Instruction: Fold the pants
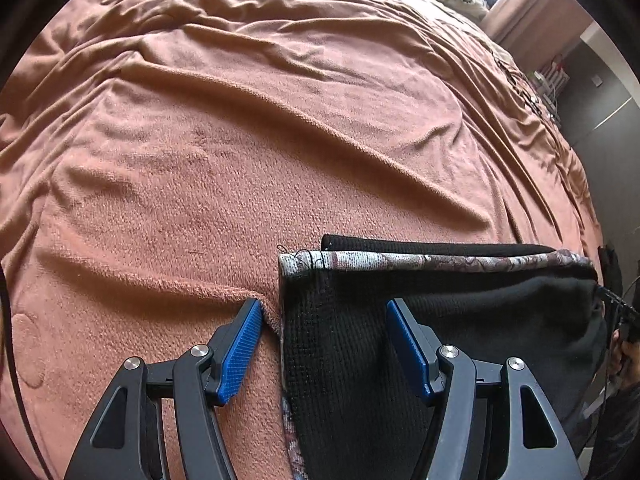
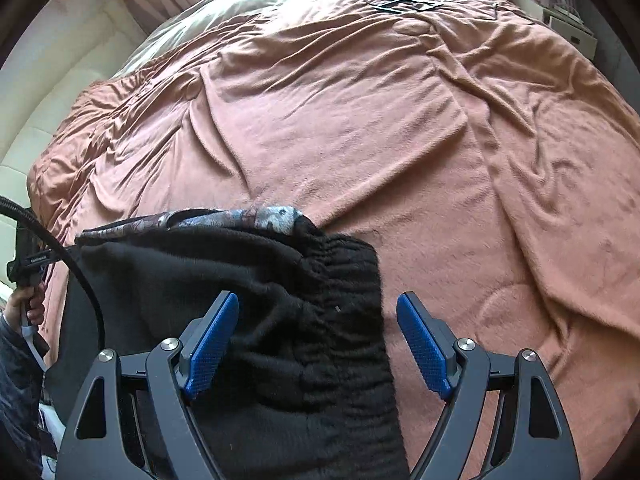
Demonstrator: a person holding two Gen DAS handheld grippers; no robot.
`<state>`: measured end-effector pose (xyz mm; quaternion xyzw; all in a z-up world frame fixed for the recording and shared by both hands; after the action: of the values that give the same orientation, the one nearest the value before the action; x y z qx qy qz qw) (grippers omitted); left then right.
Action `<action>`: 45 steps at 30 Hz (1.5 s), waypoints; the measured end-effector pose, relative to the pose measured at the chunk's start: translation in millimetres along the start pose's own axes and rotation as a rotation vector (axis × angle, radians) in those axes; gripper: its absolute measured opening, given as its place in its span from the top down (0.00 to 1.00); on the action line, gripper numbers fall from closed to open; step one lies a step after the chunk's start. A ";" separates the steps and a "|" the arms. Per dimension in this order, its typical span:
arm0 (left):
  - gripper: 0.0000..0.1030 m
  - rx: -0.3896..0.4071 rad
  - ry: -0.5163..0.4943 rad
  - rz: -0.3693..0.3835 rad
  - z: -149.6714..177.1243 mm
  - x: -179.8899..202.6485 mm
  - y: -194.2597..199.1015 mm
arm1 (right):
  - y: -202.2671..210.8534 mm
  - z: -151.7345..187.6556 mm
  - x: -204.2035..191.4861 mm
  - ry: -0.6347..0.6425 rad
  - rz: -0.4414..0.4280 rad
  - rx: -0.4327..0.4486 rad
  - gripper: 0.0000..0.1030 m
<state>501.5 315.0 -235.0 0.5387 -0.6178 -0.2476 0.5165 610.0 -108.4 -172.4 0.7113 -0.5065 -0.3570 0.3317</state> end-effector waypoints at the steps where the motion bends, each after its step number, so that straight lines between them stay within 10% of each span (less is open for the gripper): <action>1: 0.36 0.004 0.000 0.002 -0.2 -0.2 0.3 | -3.9 -1.9 -0.4 0.000 0.013 0.000 0.22; 13: 0.38 0.031 -0.035 0.025 -4.2 10.8 4.2 | -15.3 -4.7 6.6 0.002 0.055 -0.024 0.63; 27: 0.39 0.017 -0.055 0.032 -17.0 20.3 -18.3 | 2.3 4.4 13.9 0.012 0.068 -0.045 0.64; 35: 0.86 0.001 -0.057 0.102 -15.9 27.6 -21.7 | -0.2 1.7 14.2 -0.014 0.045 -0.040 0.64; 45: 0.91 0.127 -0.097 0.046 -34.8 40.9 18.2 | 11.2 -3.6 7.2 -0.016 0.019 -0.003 0.64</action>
<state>530.2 291.4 -192.1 0.5432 -0.6688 -0.2217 0.4566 609.3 -117.8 -162.4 0.7030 -0.5152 -0.3606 0.3322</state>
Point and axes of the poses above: each gripper's, at about its wrist camera, not at the fingertips, and y roughly against the way its jaws point, x to its right, z to its underside, the point moved 7 cm from there along -y, roughly the way its jaws point, and after that the axes turned 5 degrees about z, right-handed, at the moved point
